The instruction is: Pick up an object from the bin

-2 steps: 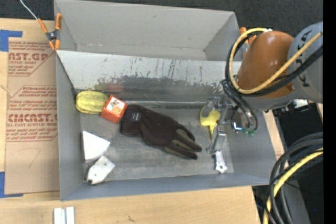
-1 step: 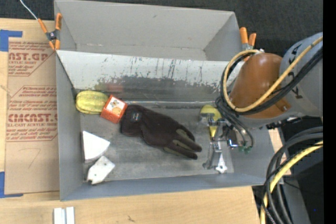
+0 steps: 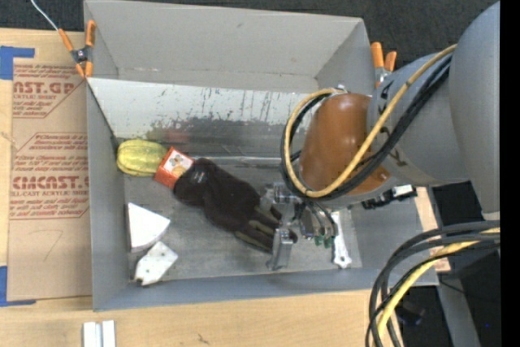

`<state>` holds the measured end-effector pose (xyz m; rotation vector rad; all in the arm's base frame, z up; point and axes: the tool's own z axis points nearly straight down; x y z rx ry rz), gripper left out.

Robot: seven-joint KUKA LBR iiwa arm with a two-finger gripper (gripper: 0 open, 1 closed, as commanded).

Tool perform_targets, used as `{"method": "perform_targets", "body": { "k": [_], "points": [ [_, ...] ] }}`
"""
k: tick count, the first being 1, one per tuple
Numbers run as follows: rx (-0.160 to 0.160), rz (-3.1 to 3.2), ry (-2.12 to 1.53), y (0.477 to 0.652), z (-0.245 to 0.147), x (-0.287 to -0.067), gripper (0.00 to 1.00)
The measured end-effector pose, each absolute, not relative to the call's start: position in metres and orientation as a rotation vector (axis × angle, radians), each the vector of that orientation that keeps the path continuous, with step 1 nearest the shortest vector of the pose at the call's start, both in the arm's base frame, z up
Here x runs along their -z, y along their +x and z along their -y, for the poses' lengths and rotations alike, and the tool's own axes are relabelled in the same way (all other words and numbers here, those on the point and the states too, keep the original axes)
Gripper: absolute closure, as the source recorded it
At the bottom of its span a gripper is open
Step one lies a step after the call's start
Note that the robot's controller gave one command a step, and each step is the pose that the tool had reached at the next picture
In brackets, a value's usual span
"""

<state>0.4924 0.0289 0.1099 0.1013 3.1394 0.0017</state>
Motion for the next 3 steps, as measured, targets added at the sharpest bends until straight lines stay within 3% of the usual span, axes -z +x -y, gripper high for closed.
{"method": "perform_targets", "body": {
  "k": [1,2,3],
  "points": [
    [0.0,-3.105,0.476,0.479,-0.023,-0.104,1.0],
    [0.001,-3.105,0.477,0.479,-0.023,-0.104,1.0],
    [0.001,-3.12,0.401,0.487,-0.021,-0.195,1.0]
  ]
}}
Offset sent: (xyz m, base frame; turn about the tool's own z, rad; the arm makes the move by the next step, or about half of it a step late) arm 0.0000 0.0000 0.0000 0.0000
